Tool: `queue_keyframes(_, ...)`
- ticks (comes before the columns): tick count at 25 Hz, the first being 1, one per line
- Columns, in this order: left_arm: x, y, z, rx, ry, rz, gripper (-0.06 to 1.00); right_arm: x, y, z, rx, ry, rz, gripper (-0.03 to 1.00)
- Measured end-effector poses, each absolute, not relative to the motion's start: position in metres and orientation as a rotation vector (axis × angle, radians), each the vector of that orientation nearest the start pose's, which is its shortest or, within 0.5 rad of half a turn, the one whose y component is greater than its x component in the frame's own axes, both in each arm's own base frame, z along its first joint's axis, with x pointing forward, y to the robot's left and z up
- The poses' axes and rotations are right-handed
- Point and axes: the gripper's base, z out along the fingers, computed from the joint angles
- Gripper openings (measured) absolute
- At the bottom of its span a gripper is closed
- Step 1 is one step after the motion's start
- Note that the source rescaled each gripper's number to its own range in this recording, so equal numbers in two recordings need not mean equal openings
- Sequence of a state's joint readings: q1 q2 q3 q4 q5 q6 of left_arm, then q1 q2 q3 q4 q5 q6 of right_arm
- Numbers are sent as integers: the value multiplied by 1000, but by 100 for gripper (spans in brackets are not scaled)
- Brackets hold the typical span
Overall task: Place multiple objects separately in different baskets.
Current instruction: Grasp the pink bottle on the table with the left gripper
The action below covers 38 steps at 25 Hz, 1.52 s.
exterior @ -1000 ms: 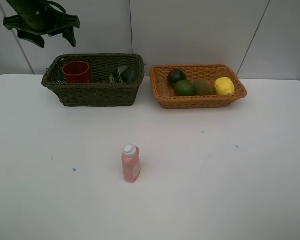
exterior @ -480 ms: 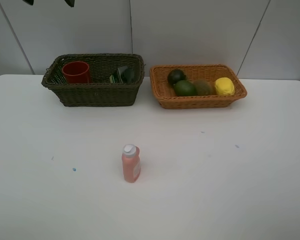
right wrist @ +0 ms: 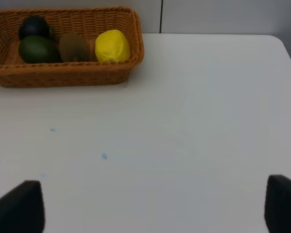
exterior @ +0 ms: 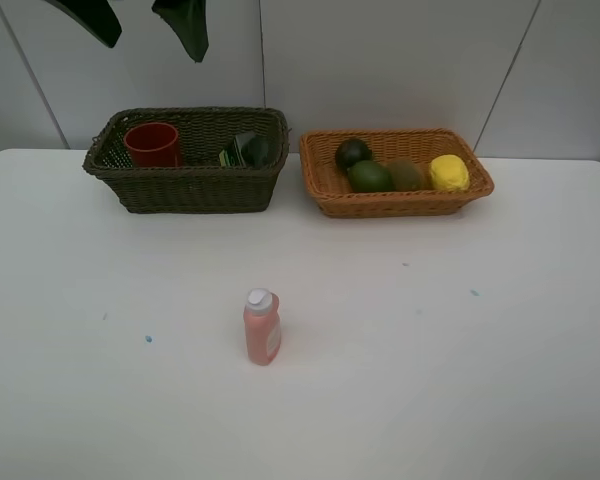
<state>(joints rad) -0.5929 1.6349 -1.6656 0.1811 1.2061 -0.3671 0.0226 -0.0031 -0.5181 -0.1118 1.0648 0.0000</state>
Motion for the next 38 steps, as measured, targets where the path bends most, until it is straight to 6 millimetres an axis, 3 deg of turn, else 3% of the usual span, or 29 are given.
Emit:
queue_keyframes(6, 279, -208, 363, 339, 2664, -143, 100, -8, -9, 282, -16, 2024, -119, 99)
queue_keyframes(11, 264, -223, 323, 330, 2796, -171, 100, -8, -9, 282, -16, 2024, -119, 99)
queue_keyframes(17, 252, -227, 273, 273, 2887, -251, 100, -8, -9, 282, -16, 2024, -119, 99)
queue_keyframes(21, 245, -227, 249, 229, 2914, -320, 100, -8, -9, 282, -16, 2024, -119, 99)
queue_keyframes(28, 229, -238, 231, 298, 2926, -323, 100, -8, -9, 282, -16, 2024, -119, 99)
queue_keyframes(38, 231, -258, 193, 346, 3005, -249, 100, -8, -9, 282, -16, 2024, -119, 99)
